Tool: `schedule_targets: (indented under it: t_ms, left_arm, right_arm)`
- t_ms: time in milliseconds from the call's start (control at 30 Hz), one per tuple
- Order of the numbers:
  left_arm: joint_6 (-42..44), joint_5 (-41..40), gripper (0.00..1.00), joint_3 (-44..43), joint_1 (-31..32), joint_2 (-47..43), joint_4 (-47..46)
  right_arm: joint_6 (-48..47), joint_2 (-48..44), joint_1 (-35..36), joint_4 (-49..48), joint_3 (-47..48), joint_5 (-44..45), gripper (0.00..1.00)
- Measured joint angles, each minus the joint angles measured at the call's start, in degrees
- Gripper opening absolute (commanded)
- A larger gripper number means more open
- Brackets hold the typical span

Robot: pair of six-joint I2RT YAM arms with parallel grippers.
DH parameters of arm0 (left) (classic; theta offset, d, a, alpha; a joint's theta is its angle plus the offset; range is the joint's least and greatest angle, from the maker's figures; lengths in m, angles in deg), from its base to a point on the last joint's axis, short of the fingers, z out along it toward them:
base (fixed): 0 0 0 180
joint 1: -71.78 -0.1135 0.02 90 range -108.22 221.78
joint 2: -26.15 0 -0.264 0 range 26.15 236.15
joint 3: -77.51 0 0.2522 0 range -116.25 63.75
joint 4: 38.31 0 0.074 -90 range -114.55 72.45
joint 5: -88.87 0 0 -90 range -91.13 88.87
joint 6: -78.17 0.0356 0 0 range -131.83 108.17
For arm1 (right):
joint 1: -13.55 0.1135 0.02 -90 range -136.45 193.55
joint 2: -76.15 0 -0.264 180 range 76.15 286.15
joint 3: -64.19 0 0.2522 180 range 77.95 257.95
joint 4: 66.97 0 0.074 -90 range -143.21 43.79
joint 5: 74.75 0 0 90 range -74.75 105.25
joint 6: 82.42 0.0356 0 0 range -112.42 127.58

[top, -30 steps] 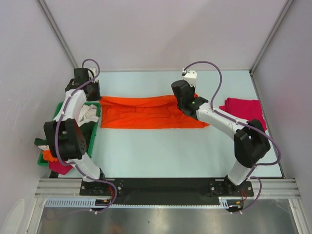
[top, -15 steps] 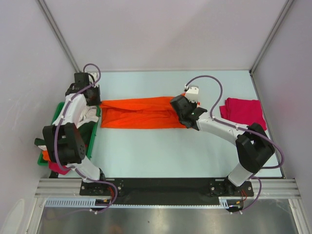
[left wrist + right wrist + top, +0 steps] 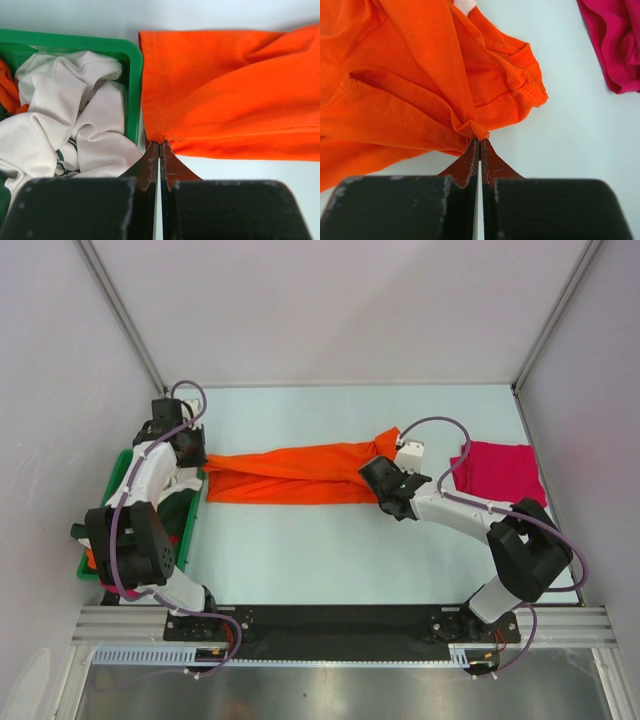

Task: Fold and stack the t-shirts
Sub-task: Fold the other side of the tshirt into a rectangle

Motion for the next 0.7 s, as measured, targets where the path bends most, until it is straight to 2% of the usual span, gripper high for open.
schedule_targets:
  t_ms: [300, 500, 700]
  left_arm:
    - [0.4, -0.5, 0.0, 0.7, -0.4, 0.5, 0.1]
    - [0.4, -1.6, 0.01, -0.2, -0.4, 5.8, 0.6]
    - [0.5, -1.8, 0.22, -3.3, -0.5, 10.6, 2.3]
  right_arm:
    - [3.0, -0.1, -0.4, 0.9, -1.0, -2.0, 0.0]
    - [4.6, 1.7, -0.4, 1.2, -1.0, -3.6, 0.0]
    - [5.8, 3.7, -0.3, 2.5, -0.9, -5.5, 0.0]
